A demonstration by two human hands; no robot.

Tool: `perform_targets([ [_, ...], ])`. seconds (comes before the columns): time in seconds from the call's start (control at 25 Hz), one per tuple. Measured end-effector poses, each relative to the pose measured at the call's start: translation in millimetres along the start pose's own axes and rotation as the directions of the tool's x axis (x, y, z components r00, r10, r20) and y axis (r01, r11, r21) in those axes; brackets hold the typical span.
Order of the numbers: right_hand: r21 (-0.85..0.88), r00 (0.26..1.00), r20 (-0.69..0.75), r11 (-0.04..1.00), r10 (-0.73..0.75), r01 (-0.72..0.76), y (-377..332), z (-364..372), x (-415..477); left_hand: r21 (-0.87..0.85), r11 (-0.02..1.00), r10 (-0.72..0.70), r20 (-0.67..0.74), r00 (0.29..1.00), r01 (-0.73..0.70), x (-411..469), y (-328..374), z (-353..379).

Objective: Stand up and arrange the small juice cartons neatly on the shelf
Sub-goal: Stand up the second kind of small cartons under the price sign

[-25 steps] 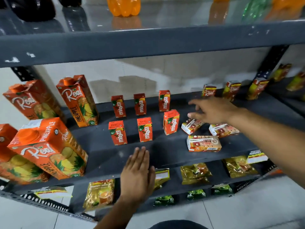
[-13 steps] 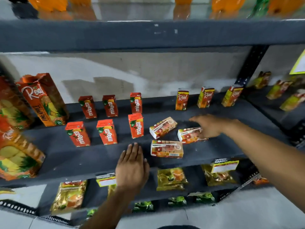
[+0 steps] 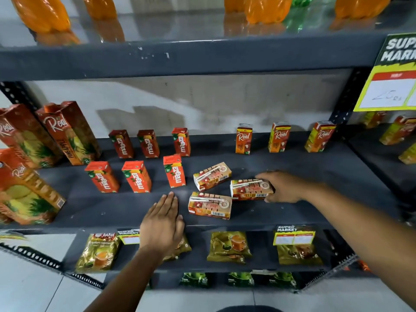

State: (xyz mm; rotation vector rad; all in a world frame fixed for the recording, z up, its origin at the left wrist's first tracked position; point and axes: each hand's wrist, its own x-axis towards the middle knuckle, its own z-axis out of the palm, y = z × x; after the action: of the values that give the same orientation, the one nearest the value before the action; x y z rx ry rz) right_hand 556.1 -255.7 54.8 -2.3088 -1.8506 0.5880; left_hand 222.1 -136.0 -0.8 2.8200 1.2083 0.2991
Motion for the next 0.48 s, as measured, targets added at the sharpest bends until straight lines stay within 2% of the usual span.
perform_targets([
  [0.12,0.133,0.999,-0.028,0.990,0.039,-0.035,4,5,-4,-0.006,1.000,-0.003,0.015,1.000,0.003,-1,-1,0],
  [0.24,0.157,0.996,-0.080,0.987,0.028,-0.015,7,-11,-5,-0.011,1.000,0.006,0.013,1.000,-0.006,0,-2,1],
  [0.36,-0.050,0.971,-0.203,0.992,-0.127,0.120,3,-48,0,-0.008,1.000,0.006,0.011,1.000,-0.006,0,-3,2],
  [0.48,-0.331,0.950,-0.144,0.918,-0.279,0.219,-7,-78,12,0.011,1.000,0.001,0.020,1.000,-0.001,1,-4,3],
])
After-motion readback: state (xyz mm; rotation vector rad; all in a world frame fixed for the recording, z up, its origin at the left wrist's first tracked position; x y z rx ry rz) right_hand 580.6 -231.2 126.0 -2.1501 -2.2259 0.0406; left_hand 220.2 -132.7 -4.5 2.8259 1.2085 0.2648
